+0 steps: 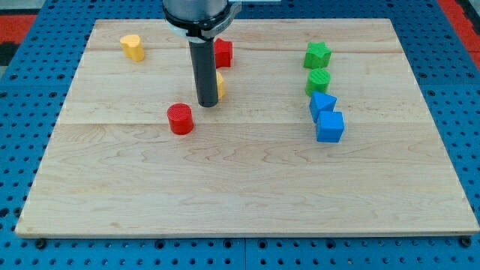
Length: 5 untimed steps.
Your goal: Push the red circle to the bottom of the yellow hexagon
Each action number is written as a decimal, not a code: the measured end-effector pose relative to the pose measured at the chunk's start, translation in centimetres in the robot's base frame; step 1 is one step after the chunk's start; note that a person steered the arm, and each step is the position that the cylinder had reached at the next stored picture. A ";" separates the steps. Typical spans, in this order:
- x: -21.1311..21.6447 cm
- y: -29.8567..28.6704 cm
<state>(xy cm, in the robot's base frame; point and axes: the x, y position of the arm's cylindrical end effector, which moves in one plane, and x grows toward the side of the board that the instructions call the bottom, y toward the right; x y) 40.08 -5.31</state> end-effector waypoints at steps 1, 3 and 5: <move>1.4 -0.9; 3.1 -10.7; 5.1 -4.5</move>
<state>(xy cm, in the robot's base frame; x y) 45.16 -9.79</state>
